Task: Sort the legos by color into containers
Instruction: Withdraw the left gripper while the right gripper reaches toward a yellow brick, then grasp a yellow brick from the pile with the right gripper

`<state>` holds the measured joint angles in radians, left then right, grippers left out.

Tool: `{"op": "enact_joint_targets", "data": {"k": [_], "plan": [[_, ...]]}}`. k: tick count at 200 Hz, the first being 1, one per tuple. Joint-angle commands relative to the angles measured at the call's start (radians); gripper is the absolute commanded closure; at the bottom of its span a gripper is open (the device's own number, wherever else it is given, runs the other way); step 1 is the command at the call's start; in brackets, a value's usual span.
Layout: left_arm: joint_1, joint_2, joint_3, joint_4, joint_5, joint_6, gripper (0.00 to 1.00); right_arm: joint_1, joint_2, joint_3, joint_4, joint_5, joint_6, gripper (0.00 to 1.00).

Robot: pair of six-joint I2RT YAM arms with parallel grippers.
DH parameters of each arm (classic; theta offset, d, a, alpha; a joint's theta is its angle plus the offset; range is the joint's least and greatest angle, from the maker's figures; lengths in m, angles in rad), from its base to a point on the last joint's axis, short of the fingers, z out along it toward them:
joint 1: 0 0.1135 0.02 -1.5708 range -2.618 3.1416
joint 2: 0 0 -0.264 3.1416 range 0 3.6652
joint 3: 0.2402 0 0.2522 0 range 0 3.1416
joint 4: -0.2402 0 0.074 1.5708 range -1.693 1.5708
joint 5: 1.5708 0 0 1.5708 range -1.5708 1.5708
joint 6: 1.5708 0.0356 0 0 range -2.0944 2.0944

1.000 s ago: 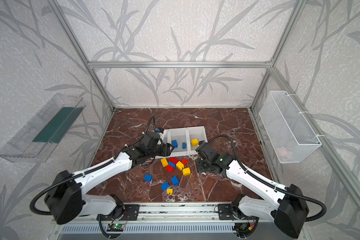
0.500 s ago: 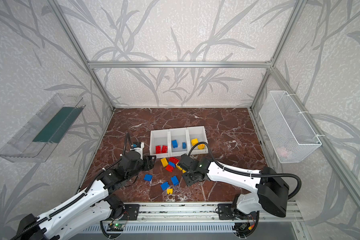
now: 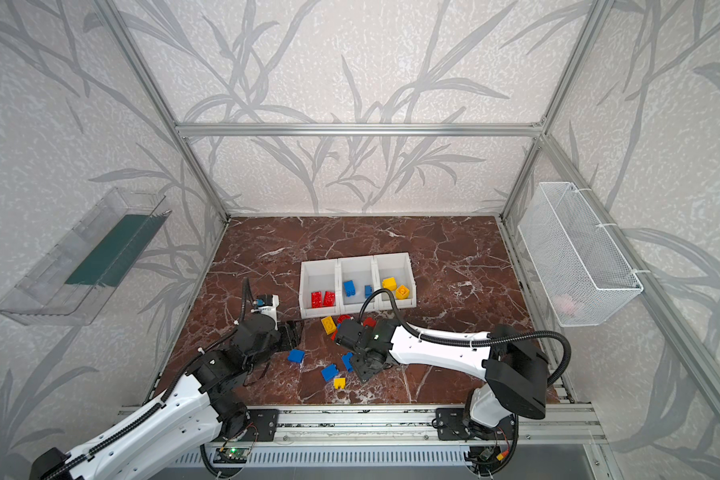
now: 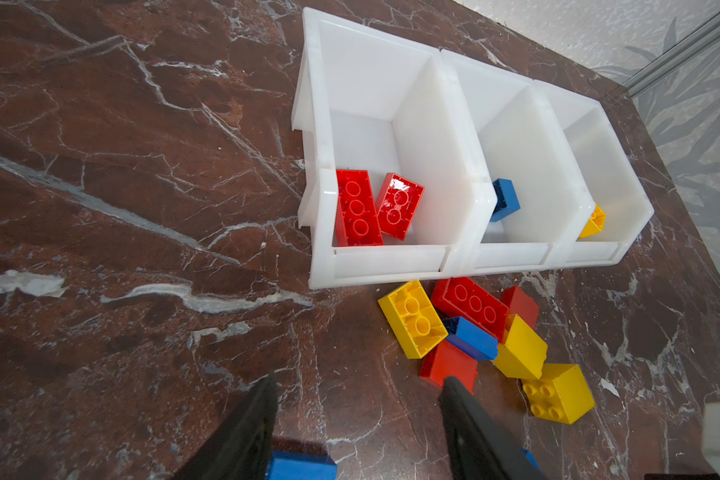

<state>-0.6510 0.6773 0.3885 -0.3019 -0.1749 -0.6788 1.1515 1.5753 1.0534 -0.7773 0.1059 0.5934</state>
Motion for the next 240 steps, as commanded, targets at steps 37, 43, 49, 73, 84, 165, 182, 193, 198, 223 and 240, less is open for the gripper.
{"op": "enact_joint_targets", "data": {"k": [37, 43, 49, 73, 84, 165, 182, 193, 198, 223, 240], "plan": [[0.005, -0.016, -0.008, -0.027, -0.014, -0.021, 0.35, -0.11, 0.103, 0.089, 0.009, 0.074, 0.022, 0.33], [0.005, -0.022, -0.008, -0.032, -0.014, -0.022, 0.35, -0.121, 0.111, 0.088, 0.017, 0.068, 0.022, 0.33], [0.004, -0.028, -0.008, -0.037, -0.019, -0.022, 0.35, -0.138, 0.118, 0.086, 0.027, 0.066, 0.021, 0.33], [0.004, -0.06, -0.017, -0.053, -0.032, -0.028, 0.35, -0.192, 0.147, 0.07, 0.086, 0.024, 0.006, 0.34], [0.004, -0.076, -0.023, -0.055, -0.035, -0.029, 0.35, -0.199, 0.165, 0.069, 0.113, 0.0, 0.0, 0.35], [0.004, -0.118, -0.039, -0.084, -0.052, -0.042, 0.35, -0.199, 0.236, 0.05, 0.149, -0.048, -0.001, 0.53], [0.005, -0.121, -0.04, -0.084, -0.053, -0.044, 0.35, -0.199, 0.232, 0.046, 0.154, -0.046, -0.003, 0.61], [0.005, -0.123, -0.042, -0.086, -0.053, -0.045, 0.35, -0.199, 0.225, 0.045, 0.152, -0.046, -0.003, 0.66], [0.005, -0.123, -0.041, -0.085, -0.053, -0.046, 0.35, -0.199, 0.222, 0.044, 0.152, -0.046, -0.005, 0.68], [0.004, -0.125, -0.042, -0.091, -0.052, -0.047, 0.35, -0.199, 0.185, 0.045, 0.138, -0.038, -0.011, 0.72], [0.005, -0.129, -0.045, -0.091, -0.052, -0.048, 0.35, -0.203, 0.143, 0.062, 0.106, -0.017, -0.033, 0.73]]}}
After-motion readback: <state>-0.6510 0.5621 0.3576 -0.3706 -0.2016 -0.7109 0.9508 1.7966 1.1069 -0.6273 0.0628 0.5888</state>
